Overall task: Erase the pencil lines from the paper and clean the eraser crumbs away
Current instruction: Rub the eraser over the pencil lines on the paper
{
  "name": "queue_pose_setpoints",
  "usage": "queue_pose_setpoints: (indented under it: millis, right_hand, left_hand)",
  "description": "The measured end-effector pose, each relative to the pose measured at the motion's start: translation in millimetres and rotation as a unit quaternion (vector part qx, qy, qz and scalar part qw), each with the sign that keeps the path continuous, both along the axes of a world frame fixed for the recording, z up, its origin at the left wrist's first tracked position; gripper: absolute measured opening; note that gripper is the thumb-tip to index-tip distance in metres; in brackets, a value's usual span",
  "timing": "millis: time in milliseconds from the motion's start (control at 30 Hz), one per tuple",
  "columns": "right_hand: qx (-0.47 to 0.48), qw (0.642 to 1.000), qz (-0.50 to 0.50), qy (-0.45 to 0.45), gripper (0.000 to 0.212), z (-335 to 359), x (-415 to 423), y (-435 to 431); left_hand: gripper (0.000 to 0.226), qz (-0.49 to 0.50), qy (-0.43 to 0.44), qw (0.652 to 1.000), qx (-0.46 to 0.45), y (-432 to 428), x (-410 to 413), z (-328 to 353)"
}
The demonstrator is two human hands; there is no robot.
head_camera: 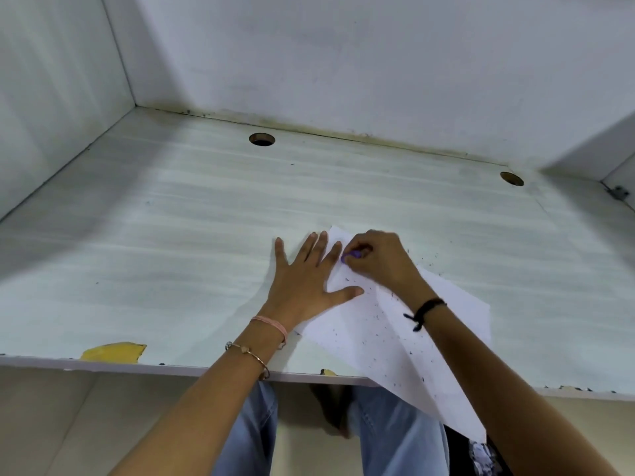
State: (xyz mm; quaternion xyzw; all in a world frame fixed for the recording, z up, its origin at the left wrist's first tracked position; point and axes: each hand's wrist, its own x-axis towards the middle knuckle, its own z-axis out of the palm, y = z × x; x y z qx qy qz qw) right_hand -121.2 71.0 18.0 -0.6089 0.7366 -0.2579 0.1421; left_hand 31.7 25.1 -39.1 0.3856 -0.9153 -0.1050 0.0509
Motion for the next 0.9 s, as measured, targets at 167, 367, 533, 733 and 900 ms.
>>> queue_pose_setpoints:
  millis: [167, 367, 533, 733, 900]
  right_hand:
    - [0.007, 0.998, -0.065, -0.005, 0.005, 8, -15, -15]
    - [0.019, 0.999, -0.027, 0.013, 0.004, 6, -10, -10]
    - [0.032, 0.999, -0.031, 0.000, 0.005, 12, -9, -12]
    - [0.025, 0.999, -0.041, -0.007, 0.005, 10, -13, -15]
    - [0.056, 0.998, -0.006, -0.007, 0.004, 12, 4, -9]
  left_hand:
    - [0.098, -0.003, 0.010, 1.000, -0.001, -1, 0, -1]
    - [0.095, -0.006, 0.013, 1.000, -0.005, 0, 1, -3]
    - [0.100, -0.007, 0.021, 1.000, -0.012, 0, 0, -4]
    - [0.111, 0.001, 0.022, 1.000, -0.020, -2, 0, -6]
    - [0.111, 0.000, 0.029, 0.999, -0.023, -1, 0, -6]
